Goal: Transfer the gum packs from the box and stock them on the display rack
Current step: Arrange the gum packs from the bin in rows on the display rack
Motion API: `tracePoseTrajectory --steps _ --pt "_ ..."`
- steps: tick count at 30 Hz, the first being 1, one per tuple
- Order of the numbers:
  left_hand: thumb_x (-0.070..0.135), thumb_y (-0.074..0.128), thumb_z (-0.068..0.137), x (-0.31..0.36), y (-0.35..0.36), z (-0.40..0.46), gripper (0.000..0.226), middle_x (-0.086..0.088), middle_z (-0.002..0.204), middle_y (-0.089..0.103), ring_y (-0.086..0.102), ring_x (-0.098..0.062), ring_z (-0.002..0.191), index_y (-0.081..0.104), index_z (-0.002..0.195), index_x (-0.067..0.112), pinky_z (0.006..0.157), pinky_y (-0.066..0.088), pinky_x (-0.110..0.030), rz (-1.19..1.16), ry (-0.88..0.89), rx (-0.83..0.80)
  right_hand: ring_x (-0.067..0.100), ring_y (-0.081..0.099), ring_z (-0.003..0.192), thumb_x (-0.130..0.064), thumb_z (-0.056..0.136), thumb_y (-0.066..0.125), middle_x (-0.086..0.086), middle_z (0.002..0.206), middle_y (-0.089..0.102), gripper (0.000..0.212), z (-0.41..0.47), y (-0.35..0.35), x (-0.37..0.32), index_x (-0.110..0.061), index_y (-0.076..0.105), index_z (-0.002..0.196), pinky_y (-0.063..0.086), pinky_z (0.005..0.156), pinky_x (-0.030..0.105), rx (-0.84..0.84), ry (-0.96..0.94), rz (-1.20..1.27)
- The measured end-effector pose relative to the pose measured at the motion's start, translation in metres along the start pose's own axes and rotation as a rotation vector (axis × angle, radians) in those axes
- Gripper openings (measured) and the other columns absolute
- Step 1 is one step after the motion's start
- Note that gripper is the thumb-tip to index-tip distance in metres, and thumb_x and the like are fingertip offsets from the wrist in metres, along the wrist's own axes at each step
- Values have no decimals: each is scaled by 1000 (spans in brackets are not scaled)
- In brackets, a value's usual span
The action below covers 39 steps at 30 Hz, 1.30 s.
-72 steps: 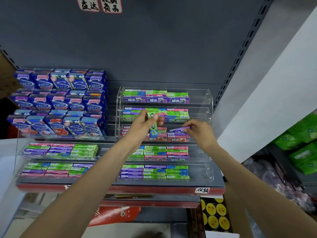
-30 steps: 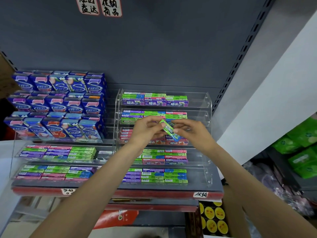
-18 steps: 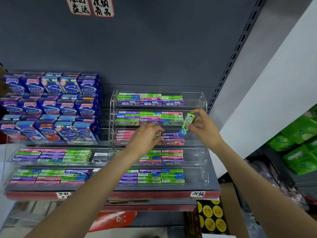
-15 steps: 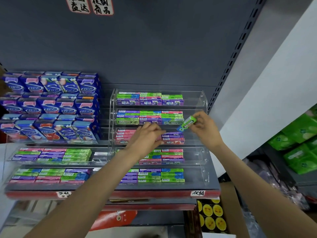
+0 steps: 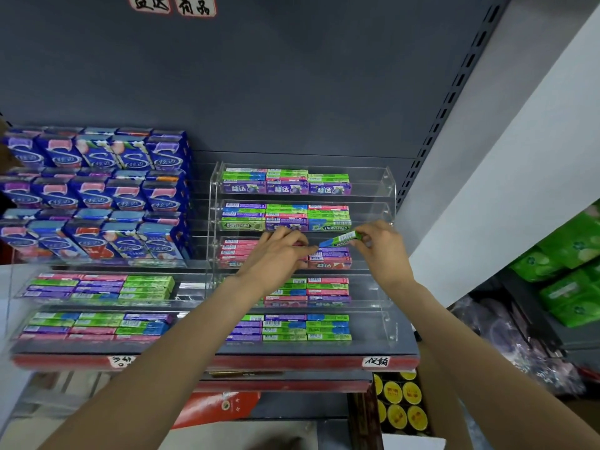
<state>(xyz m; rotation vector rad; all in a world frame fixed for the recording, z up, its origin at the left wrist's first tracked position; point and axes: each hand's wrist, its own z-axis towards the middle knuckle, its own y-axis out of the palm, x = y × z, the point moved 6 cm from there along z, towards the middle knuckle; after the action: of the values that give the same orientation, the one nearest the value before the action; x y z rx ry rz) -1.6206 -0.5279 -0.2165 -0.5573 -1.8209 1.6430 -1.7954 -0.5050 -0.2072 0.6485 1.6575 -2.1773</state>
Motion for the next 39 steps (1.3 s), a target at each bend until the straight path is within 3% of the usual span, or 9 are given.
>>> tracePoseTrajectory --steps 4,8,21,26,31,35,39 --pt "29 42 100 -1 2 -1 43 7 140 39 30 -15 125 38 142 32 96 27 -32 -38 -11 -17 29 62 87 -12 90 60 12 103 64 21 -5 4 -3 -9 60 111 54 77 42 27 13 -36" --pt "30 43 100 -4 4 -1 42 8 139 40 32 -14 126 41 141 30 97 30 -32 -87 -14 -22 31 61 85 -13 92 56 12 99 63 15 -9 11 -6 -8 56 106 51 66 37 0 8 -128" --pt "31 44 99 -7 3 -5 40 9 140 42 34 -14 127 45 139 26 101 30 -34 -88 -65 -14 30 62 92 -6 91 57 18 107 63 23 -9 19 -3 0 59 113 52 85 41 -119 61 -33" --pt "39 46 97 -14 -3 -11 42 8 134 46 38 -15 126 46 137 27 100 32 -33 -30 -161 29 26 63 93 -19 93 57 13 116 56 26 -8 19 -15 -4 64 113 51 88 34 -210 1 -146" --pt "40 45 97 -18 -6 -16 42 6 132 48 40 -17 125 46 137 28 101 33 -35 11 -183 25 19 49 116 -35 94 52 3 127 49 39 -14 25 -33 -11 56 125 49 91 34 -291 -102 -293" --pt "40 43 98 -23 -10 -24 40 2 130 50 43 -19 123 47 136 29 99 37 -36 92 -204 44 17 41 124 -31 96 49 0 132 46 41 -17 32 -42 -18 48 135 44 93 32 -326 -160 -369" --pt "37 38 100 -26 -10 -30 40 -1 132 48 45 -22 122 45 138 28 98 38 -37 187 -205 25 19 43 120 -25 96 49 1 127 49 33 -18 37 -46 -18 56 128 46 94 34 -299 -151 -416"
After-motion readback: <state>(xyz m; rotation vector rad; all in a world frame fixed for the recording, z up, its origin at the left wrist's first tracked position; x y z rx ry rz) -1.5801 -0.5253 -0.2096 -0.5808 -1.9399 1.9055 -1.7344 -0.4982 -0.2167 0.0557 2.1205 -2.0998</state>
